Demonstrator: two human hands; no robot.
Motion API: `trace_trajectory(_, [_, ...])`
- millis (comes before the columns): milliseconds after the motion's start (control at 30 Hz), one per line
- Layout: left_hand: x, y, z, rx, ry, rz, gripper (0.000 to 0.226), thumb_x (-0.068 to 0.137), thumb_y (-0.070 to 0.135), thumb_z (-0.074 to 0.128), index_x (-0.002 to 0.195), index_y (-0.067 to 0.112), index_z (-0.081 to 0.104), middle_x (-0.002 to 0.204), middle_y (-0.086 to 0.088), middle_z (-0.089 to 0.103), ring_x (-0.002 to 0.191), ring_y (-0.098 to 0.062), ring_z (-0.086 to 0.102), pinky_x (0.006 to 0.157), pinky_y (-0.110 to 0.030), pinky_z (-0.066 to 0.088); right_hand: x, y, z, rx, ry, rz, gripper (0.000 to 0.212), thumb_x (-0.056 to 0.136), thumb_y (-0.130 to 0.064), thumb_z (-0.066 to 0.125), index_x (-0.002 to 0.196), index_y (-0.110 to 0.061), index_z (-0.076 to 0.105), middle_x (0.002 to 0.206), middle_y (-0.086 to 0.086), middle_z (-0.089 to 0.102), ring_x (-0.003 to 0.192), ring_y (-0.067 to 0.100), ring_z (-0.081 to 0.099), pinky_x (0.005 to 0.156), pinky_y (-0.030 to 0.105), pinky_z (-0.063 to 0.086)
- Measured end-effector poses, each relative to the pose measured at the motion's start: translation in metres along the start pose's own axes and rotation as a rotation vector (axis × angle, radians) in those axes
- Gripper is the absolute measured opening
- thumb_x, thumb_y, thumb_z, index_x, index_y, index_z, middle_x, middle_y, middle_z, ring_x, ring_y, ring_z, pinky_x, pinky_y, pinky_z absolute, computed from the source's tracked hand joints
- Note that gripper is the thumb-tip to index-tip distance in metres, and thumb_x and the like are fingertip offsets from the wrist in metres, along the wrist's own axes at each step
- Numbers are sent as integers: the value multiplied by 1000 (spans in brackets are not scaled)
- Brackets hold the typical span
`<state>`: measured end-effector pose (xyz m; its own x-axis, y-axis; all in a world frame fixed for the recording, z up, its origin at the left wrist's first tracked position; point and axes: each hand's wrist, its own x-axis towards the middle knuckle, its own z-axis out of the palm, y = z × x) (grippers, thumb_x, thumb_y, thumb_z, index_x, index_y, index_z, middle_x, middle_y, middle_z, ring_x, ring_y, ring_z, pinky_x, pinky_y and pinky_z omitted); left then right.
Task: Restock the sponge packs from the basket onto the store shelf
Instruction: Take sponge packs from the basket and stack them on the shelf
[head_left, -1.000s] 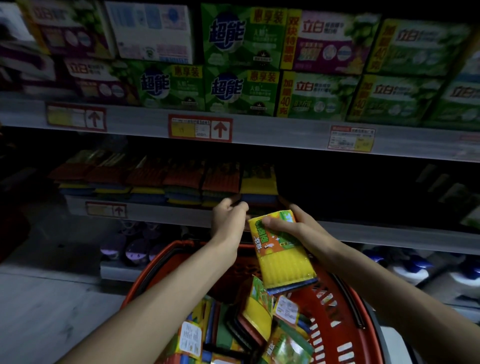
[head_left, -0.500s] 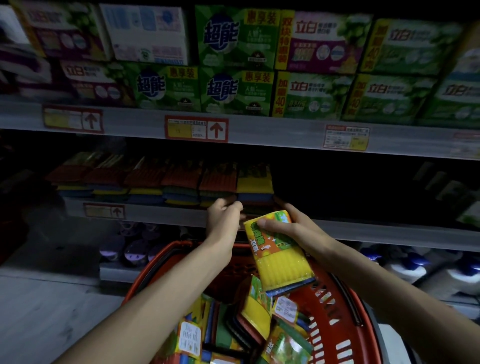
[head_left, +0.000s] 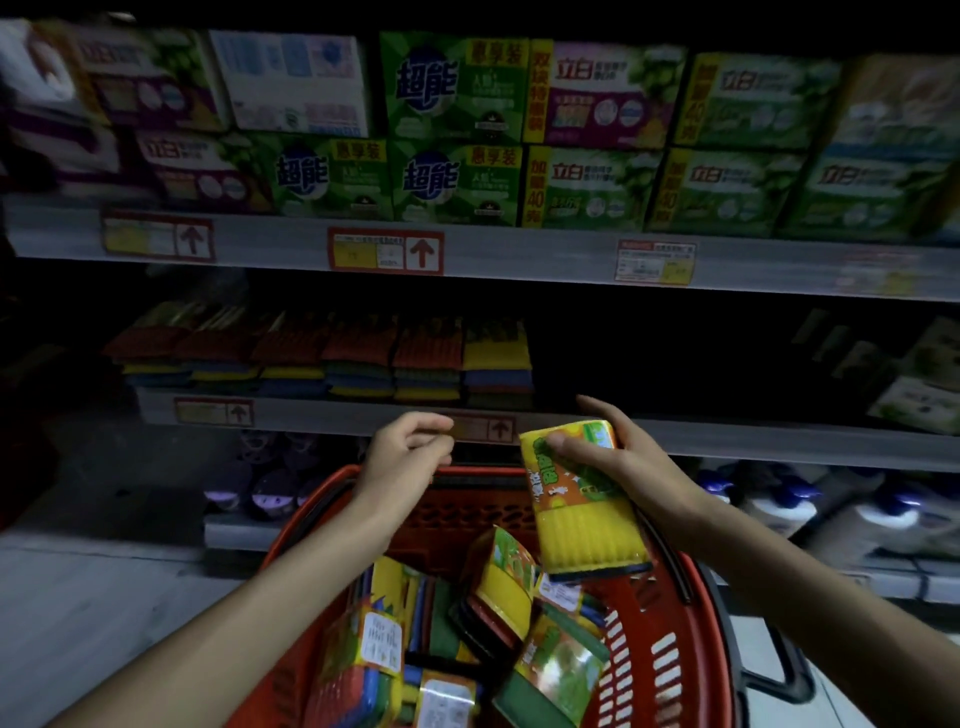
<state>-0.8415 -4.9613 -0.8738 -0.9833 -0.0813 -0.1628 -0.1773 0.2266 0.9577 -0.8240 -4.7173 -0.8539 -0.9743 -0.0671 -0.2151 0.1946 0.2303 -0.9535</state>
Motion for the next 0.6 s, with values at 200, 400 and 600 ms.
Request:
trace_trajectory(200, [-33,-48,-35,316,-42,151,23,95,12,66,96,34,68,91,0,72,82,-10,69,79,-30,52,-30,45,0,-20,-30,126,87,61,-58,92,135,-33,54,112,3,75,92,20,77,88,44,62])
trace_trajectory(400, [-70,-128,-61,996,-51,278,36,88,41,52,119,31,66,113,9,68,107,-20,66,87,-41,52,-46,97,-4,-165,-6,207,73,67,-53,88,129,-29,57,112,-1,71,96,13,72,85,33,60])
trace_trajectory(600, [-74,-161,-77,1277,-114,400,46,89,40,40,121,23,69,112,3,68,104,-26,66,99,-45,44,-50,137,-17,-196,134,169,72,63,-68,83,120,-30,63,102,-3,74,91,14,73,89,44,60])
